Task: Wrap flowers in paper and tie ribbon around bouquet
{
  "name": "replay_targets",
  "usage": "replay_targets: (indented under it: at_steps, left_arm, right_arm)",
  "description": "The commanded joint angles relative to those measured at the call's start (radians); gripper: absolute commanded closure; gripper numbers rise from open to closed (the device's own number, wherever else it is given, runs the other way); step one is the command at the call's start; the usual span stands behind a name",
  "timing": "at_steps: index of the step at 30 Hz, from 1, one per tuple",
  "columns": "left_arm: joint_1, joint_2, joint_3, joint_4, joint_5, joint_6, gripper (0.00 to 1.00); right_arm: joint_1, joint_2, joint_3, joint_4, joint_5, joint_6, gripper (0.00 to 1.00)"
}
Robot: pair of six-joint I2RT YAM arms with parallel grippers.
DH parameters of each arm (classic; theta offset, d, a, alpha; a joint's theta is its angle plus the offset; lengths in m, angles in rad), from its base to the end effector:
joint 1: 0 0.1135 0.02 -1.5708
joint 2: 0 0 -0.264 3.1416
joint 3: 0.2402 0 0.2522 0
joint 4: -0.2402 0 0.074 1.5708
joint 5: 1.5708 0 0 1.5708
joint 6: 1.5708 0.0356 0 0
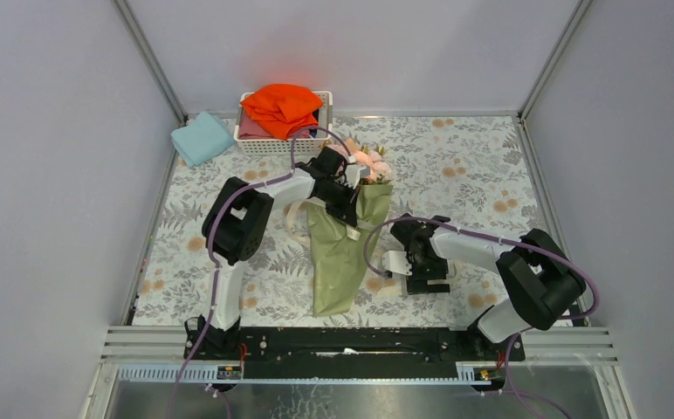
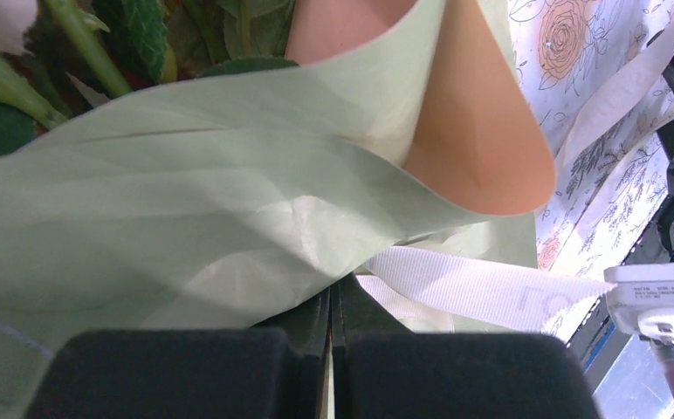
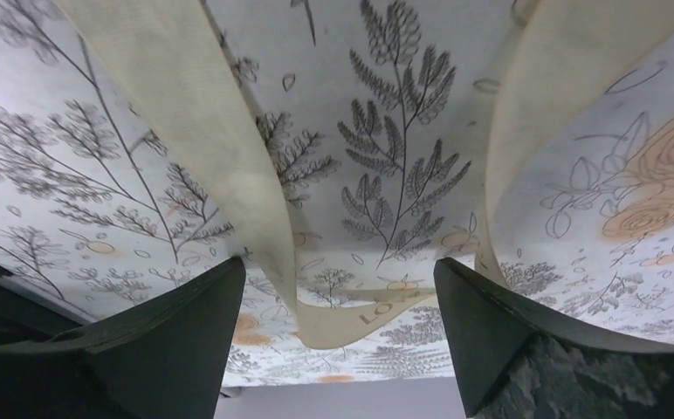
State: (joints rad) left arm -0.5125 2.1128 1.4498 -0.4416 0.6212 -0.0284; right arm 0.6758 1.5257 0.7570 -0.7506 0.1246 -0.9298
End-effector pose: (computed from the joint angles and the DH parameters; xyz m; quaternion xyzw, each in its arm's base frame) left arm 0.3667 -0.2301 0.1442 0.2906 0.8825 -0.3453 0.1325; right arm 0.1834 0.1414 0.1409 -0.7166 0.6943 -0.0650 0.0176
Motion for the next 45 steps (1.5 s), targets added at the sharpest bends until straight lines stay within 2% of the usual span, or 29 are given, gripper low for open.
replay_targets:
  at_steps: [1, 2, 3, 4, 5, 6, 7, 11, 14, 18, 20, 22, 25, 27, 30, 33, 39, 45]
  left_arm:
    - [-0.009, -0.020, -0.024, 0.006, -0.028, 0.018, 1.00]
    - [-0.009, -0.022, -0.024, 0.005, -0.029, 0.017, 1.00]
    - [-0.009, -0.024, -0.024, 0.004, -0.029, 0.018, 1.00]
    - [-0.009, -0.024, -0.024, 0.004, -0.028, 0.019, 1.00]
    - [-0.009, -0.026, -0.022, 0.004, -0.029, 0.021, 1.00]
    - [-0.009, -0.027, -0.020, 0.004, -0.031, 0.021, 1.00]
    - [-0.009, -0.026, -0.018, 0.005, -0.036, 0.021, 1.00]
    - [-0.009, -0.023, -0.006, 0.004, -0.039, 0.021, 1.00]
    - [-0.008, -0.012, 0.003, 0.006, -0.036, 0.021, 1.00]
    - [-0.009, 0.002, 0.019, 0.005, -0.031, 0.021, 1.00]
    - [-0.009, 0.001, 0.026, 0.001, -0.031, 0.021, 1.00]
    - [-0.009, 0.001, 0.032, -0.003, -0.032, 0.021, 1.00]
    - [-0.009, 0.000, 0.038, -0.013, -0.040, 0.042, 1.00]
    - [-0.009, 0.000, 0.038, -0.013, -0.045, 0.045, 1.00]
    - [-0.009, 0.006, 0.039, -0.014, -0.044, 0.045, 1.00]
    - [-0.009, 0.010, 0.044, -0.014, -0.041, 0.042, 1.00]
    - [-0.006, 0.011, 0.096, -0.045, 0.002, 0.042, 1.00]
    - [0.006, -0.011, 0.113, -0.054, 0.029, 0.033, 1.00]
  right_arm:
    - [-0.020, 0.036, -0.079, 0.091, 0.080, -0.074, 0.15]
    - [-0.021, 0.033, -0.083, 0.083, 0.074, -0.081, 0.19]
    - [-0.022, 0.024, -0.068, 0.063, 0.057, -0.080, 0.36]
    - [-0.021, 0.013, -0.044, 0.048, 0.037, -0.072, 0.65]
    - [-0.022, -0.004, -0.014, 0.028, 0.014, -0.059, 0.84]
    - [-0.022, -0.023, 0.024, -0.004, -0.027, -0.046, 0.95]
    - [-0.021, -0.042, 0.064, -0.052, -0.068, -0.038, 1.00]
    - [-0.020, -0.181, 0.298, -0.197, -0.322, 0.003, 1.00]
    - [-0.022, -0.352, 0.412, -0.122, -0.579, 0.017, 1.00]
    - [-0.022, -0.537, 0.365, 0.285, -0.872, 0.169, 1.00]
    - [-0.021, -0.549, 0.323, 0.570, -0.952, 0.379, 1.00]
    - [-0.021, -0.531, 0.272, 0.931, -1.004, 0.642, 1.00]
    - [-0.021, -0.482, 0.255, 1.415, -0.951, 1.056, 1.00]
    - [-0.018, -0.447, 0.300, 1.541, -0.885, 1.190, 1.00]
    - [-0.003, -0.412, 0.358, 1.534, -0.828, 1.202, 1.00]
    - [-0.002, -0.368, 0.332, 1.438, -0.743, 1.166, 1.00]
    - [-0.002, -0.225, 0.065, 1.493, -0.617, 1.232, 1.00]
    - [-0.002, -0.084, -0.058, 1.589, -0.598, 1.237, 1.00]
